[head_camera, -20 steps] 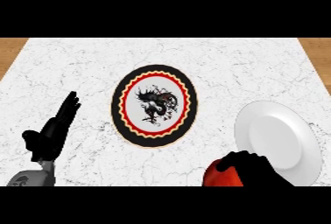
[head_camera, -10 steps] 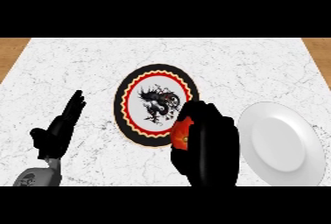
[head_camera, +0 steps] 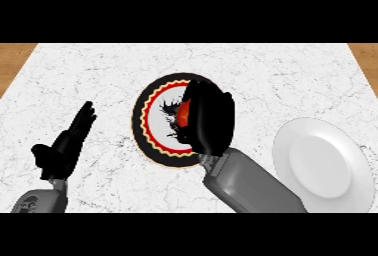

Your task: Pick the tomato from the plate and place it in the plate

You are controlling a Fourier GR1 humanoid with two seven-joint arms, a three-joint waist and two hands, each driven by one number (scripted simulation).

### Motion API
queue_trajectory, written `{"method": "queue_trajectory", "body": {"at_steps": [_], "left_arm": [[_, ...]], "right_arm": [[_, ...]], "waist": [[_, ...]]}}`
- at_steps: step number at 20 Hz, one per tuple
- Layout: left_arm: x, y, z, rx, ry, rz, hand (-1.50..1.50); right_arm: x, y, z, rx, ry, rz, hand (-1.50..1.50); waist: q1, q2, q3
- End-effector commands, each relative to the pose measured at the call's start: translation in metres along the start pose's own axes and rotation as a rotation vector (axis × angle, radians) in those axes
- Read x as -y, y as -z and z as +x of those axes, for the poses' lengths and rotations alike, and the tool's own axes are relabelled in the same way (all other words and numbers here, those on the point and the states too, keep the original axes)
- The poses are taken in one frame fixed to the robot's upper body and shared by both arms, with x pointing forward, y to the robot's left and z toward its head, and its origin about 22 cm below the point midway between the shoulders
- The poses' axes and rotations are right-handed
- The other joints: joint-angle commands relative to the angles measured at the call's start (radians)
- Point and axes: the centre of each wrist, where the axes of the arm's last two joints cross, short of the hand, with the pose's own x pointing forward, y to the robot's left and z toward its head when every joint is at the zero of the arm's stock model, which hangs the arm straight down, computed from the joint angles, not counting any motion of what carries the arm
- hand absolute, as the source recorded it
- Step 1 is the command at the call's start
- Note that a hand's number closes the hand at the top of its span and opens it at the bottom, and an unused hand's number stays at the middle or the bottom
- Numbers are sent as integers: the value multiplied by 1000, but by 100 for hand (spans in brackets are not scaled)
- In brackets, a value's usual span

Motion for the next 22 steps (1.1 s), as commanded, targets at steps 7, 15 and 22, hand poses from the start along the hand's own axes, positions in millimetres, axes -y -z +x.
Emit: {"method": "queue_trajectory", "body": {"at_steps": [7,15,22], "left_arm": [[19,-7,-6,-3,-3,-33,0],[7,-9,-6,7,5,-26,0],[-4,-11,-16,-25,-6,11,0]], "right_arm": [[-32,38,-11,-322,197,-66,-150],[-35,49,-18,-331,435,-173,-150],[-33,25,-46,-357,736,-334,-150]], "waist": [[35,6,0],[22,1,1],[-25,-5,2]]}}
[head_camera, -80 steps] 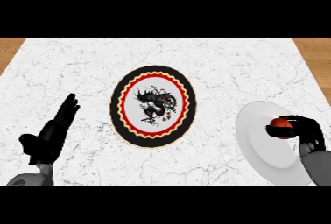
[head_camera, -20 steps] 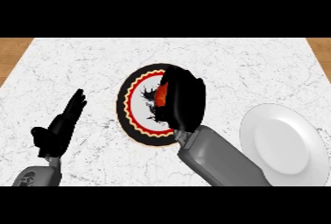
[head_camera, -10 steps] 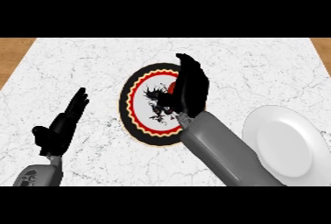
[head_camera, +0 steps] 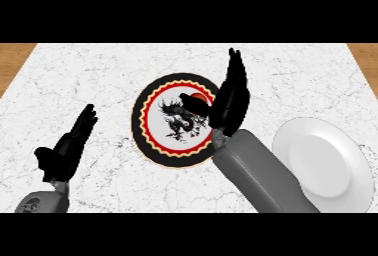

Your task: Pick the tomato from the plate and place it in the plate

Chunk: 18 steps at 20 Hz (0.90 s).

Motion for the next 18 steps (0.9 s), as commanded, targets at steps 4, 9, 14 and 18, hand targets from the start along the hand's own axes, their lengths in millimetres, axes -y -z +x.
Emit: {"method": "queue_trajectory", "body": {"at_steps": [4,9,14,18], "left_arm": [[-15,-14,-1,-21,4,31,0],[-18,-4,5,0,-18,55,0],[-7,-13,11,-12,-10,31,0],[-18,-1,20,-10,7,31,0]], "right_arm": [[39,-22,-30,-90,302,-109,-150],[85,-72,-85,-58,279,-51,-150],[129,-87,-117,-10,248,-6,-150],[123,-82,-134,-1,221,25,-150]], "waist": [[-36,-10,1],[-38,-7,0],[-27,-6,1],[-25,-4,1]]}}
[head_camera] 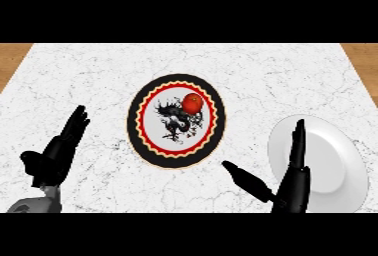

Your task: Pick the tomato from the plate and place it in the plate

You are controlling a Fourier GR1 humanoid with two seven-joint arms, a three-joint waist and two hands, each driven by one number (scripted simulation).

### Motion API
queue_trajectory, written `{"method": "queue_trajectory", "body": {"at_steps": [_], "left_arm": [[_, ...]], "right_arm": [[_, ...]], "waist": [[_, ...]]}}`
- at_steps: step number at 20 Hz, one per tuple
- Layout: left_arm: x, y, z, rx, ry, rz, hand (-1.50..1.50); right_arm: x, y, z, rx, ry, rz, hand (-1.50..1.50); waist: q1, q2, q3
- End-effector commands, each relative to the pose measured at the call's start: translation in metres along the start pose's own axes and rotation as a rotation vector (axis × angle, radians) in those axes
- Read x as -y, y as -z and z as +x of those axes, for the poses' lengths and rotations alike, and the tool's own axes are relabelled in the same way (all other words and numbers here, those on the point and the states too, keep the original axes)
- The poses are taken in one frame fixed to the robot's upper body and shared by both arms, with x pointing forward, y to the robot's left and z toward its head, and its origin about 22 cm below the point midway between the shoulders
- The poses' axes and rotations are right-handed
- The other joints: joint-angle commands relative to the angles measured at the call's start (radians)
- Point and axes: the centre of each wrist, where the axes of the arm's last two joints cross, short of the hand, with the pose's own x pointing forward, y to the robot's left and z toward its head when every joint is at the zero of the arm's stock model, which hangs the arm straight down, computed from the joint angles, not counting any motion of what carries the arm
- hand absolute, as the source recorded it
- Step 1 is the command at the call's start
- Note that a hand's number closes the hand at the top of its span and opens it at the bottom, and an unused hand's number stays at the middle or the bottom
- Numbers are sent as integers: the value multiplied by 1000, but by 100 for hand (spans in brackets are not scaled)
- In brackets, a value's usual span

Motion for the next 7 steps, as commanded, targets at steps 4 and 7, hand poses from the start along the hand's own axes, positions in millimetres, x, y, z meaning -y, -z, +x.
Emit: {"method": "queue_trajectory", "body": {"at_steps": [4,7], "left_arm": [[10,7,-3,13,18,12,0],[-7,-2,2,7,-14,-3,0]], "right_arm": [[41,2,-22,8,-15,14,-150],[39,-16,-43,26,-30,-9,-150]], "waist": [[-3,1,0],[-2,0,1]]}}
